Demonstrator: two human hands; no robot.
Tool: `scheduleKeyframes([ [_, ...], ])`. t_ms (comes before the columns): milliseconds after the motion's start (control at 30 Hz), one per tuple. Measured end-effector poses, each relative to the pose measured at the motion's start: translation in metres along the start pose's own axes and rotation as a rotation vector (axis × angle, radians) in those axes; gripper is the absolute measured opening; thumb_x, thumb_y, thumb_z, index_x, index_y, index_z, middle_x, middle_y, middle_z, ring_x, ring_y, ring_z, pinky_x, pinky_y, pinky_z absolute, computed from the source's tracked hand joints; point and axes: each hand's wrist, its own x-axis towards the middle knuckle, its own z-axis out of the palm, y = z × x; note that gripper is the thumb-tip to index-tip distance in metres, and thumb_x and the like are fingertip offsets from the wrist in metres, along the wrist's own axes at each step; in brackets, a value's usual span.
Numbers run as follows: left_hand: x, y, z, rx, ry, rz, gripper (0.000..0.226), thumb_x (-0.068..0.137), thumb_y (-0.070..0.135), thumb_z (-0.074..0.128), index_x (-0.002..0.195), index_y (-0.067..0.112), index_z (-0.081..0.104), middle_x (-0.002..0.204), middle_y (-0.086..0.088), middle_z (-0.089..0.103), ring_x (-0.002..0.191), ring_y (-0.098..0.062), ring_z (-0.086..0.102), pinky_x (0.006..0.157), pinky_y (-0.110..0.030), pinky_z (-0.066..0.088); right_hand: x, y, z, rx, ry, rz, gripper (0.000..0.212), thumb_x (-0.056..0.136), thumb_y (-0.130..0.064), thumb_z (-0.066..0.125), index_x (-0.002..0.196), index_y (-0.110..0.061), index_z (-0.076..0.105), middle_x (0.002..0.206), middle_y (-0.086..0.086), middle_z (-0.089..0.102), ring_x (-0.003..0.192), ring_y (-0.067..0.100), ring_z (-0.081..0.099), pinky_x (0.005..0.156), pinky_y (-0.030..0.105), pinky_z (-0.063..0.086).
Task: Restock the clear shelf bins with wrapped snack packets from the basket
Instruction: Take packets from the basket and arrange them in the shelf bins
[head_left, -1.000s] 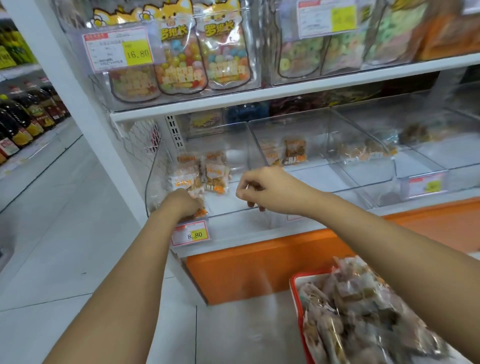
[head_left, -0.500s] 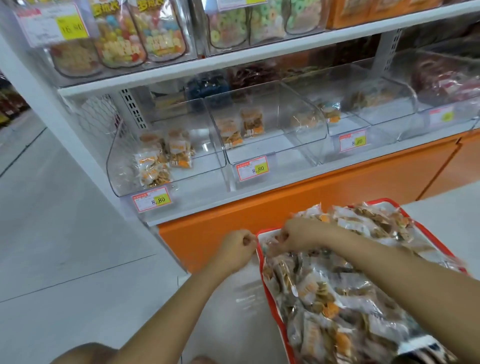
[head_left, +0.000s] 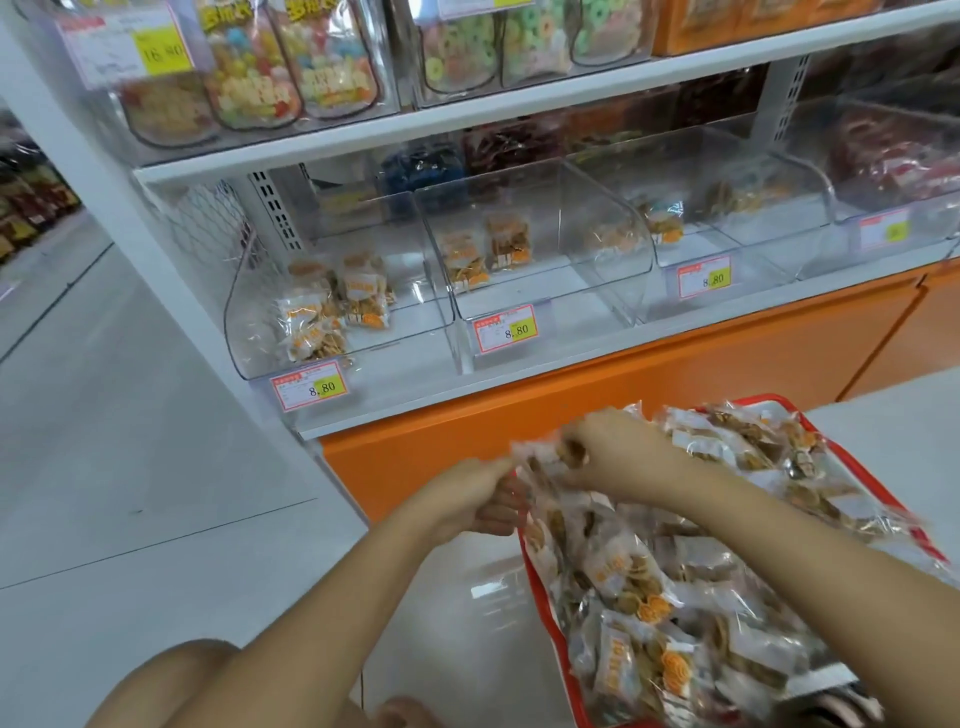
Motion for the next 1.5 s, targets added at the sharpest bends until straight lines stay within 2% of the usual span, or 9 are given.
scheduleKeyframes([
  [133, -0.026, 0.042, -0.028, -0.575, -0.274, 0.070, 0.070, 0.091, 0.060, 0.034, 0.104, -0.001, 0.066, 0.097, -0.019, 0.071, 0.084, -0.026, 0.072, 0.068, -0.030, 0.059, -0.005, -0.002, -0.036, -0.085, 0.616, -0.417, 0.016, 0.081, -0.029, 0.066, 0.093, -0.019, 0.069, 0.081, -0.005, 0.066, 0.071, 0.017, 0.061, 0.056, 0.022, 0.041],
  [233, -0.037, 0.063, -0.048, -0.661, -0.206, 0.241, 0.038, 0.084, 0.034, 0.054, 0.099, 0.001, 0.067, 0.088, -0.016, 0.071, 0.068, -0.021, 0.071, 0.053, -0.027, 0.058, 0.013, -0.002, -0.046, -0.125, 0.721, -0.662, 0.027, 0.083, -0.017, 0.061, 0.109, -0.019, 0.068, 0.109, -0.002, 0.067, 0.094, 0.015, 0.056, 0.065, 0.028, 0.052],
  [400, -0.031, 0.074, -0.087, -0.483, 0.042, 0.500, 0.038, 0.083, 0.004, 0.062, 0.121, 0.002, 0.055, 0.105, -0.012, 0.067, 0.077, -0.013, 0.067, 0.059, -0.022, 0.054, 0.052, -0.022, -0.070, 0.279, 0.778, -0.431, 0.045, 0.088, 0.007, 0.056, 0.125, -0.018, 0.058, 0.124, -0.002, 0.057, 0.111, 0.010, 0.053, 0.092, 0.015, 0.044],
  [533, -0.018, 0.074, -0.127, -0.306, 0.374, 0.593, 0.075, 0.071, 0.017, 0.081, 0.137, 0.006, 0.046, 0.111, -0.008, 0.064, 0.092, -0.015, 0.065, 0.076, -0.026, 0.052, 0.100, -0.053, -0.101, 0.776, 0.448, -0.170, 0.042, 0.089, -0.034, 0.063, 0.128, -0.022, 0.055, 0.114, -0.007, 0.064, 0.099, 0.004, 0.061, 0.089, 0.025, 0.052],
  [700, -0.009, 0.086, -0.162, -0.155, 0.597, 0.738, 0.037, 0.068, -0.001, 0.081, 0.093, 0.015, 0.058, 0.080, -0.004, 0.062, 0.062, -0.005, 0.060, 0.055, -0.017, 0.051, 0.162, -0.090, -0.133, 0.362, 0.263, -0.424, 0.063, 0.075, -0.027, 0.080, 0.131, -0.031, 0.051, 0.115, -0.013, 0.059, 0.107, 0.001, 0.054, 0.093, 0.024, 0.047],
  [933, 0.014, 0.086, -0.196, -0.057, 0.678, 0.717, 0.043, 0.066, 0.013, 0.085, 0.093, 0.021, 0.053, 0.086, 0.003, 0.062, 0.073, -0.010, 0.061, 0.062, -0.024, 0.053, 0.224, -0.114, -0.155, 0.143, -0.072, -0.409, 0.048, 0.074, -0.027, 0.081, 0.118, -0.030, 0.062, 0.071, -0.009, 0.044, 0.059, 0.003, 0.041, 0.051, 0.012, 0.033],
  [1167, 0.027, 0.063, -0.234, 0.319, 1.158, 0.622, 0.023, 0.090, 0.032, 0.060, 0.105, 0.015, 0.055, 0.103, -0.003, 0.062, 0.088, -0.020, 0.059, 0.078, -0.036, 0.051, 0.268, -0.112, -0.137, 0.800, 0.179, -0.004, 0.032, 0.080, -0.013, 0.076, 0.109, -0.006, 0.063, 0.097, 0.010, 0.067, 0.075, 0.016, 0.063, 0.065, 0.024, 0.055],
  [1300, 0.035, 0.056, -0.233, 0.603, 1.003, 0.328, 0.019, 0.093, 0.029, 0.053, 0.079, 0.016, 0.055, 0.080, -0.005, 0.063, 0.080, -0.027, 0.061, 0.067, -0.031, 0.046, 0.305, -0.125, -0.089, 1.289, 0.252, 0.257, 0.016, 0.075, 0.001, 0.076, 0.082, 0.000, 0.061, 0.092, 0.017, 0.066, 0.083, 0.030, 0.065, 0.087, 0.050, 0.054],
  [1500, 0.035, 0.054, -0.235, 0.709, 0.584, 0.013, 0.041, 0.095, 0.039, 0.048, 0.088, 0.002, 0.065, 0.064, -0.003, 0.048, 0.066, -0.018, 0.048, 0.055, -0.027, 0.033, 0.315, -0.133, -0.043, 1.516, 0.080, 0.398, 0.016, 0.090, 0.017, 0.045, 0.088, 0.004, 0.055, 0.085, 0.015, 0.055, 0.092, 0.034, 0.058, 0.103, 0.053, 0.040],
])
